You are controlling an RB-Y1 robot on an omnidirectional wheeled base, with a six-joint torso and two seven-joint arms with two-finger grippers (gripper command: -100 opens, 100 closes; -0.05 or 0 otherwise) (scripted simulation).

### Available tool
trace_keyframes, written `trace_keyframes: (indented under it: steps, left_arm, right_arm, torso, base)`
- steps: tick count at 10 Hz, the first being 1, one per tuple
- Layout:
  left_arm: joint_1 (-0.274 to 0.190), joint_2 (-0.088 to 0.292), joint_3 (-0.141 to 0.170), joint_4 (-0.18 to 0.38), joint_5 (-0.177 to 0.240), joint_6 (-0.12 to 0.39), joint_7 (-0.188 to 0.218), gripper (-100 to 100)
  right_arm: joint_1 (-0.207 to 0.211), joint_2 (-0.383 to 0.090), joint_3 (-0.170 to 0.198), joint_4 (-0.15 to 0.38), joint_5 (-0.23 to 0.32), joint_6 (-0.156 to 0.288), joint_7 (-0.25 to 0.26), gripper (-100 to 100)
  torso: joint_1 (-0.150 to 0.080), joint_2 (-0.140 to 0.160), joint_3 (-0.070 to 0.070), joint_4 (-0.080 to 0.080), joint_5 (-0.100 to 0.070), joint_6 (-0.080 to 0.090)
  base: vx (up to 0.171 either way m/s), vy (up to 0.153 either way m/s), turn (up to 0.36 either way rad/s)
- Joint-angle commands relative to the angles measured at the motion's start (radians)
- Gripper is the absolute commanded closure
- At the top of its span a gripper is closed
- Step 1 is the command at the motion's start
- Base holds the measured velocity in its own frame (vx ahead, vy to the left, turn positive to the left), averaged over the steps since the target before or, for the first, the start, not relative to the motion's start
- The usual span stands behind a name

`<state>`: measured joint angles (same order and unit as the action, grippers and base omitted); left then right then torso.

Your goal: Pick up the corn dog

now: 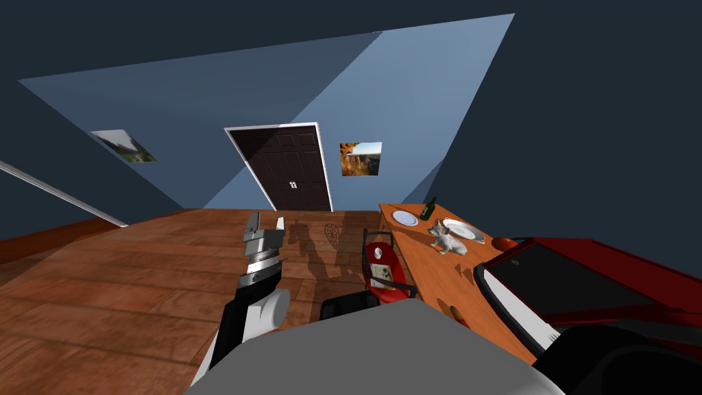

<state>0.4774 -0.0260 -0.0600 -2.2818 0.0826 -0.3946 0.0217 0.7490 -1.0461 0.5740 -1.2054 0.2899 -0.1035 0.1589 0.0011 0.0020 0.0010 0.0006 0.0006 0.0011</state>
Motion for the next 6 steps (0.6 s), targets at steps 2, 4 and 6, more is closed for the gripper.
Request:
trace_keyframes:
  steps: [2, 4, 6]
  left_arm:
    - [0.000, 0.000, 0.000, 0.000, 0.000, 0.000, 0.000, 0]
    - [0.000, 0.000, 0.000, 0.000, 0.000, 0.000, 0.000, 0]
    - [0.000, 0.000, 0.000, 0.000, 0.000, 0.000, 0.000, 0]
  right_arm:
    - [0.016, -0.034, -0.006, -0.030, -0.005, 0.000, -0.007, 100]
    - [0.033, -0.072, -0.014, -0.062, -0.011, -0.004, -0.015, 100]
    - [0.026, -0.062, -0.009, -0.051, -0.010, -0.002, -0.014, 0]
  torso:
    - [0.000, 0.000, 0.000, 0.000, 0.000, 0.000]
    - [0.004, 0.001, 0.000, 0.000, 0.001, 0.001]
    - [0.003, 0.000, 0.000, 0.000, 0.001, 0.000]
  base:
    - [-0.004, 0.014, -0.053]
    - [-0.006, 0.053, -0.078]
    - [-0.002, 0.011, -0.006]
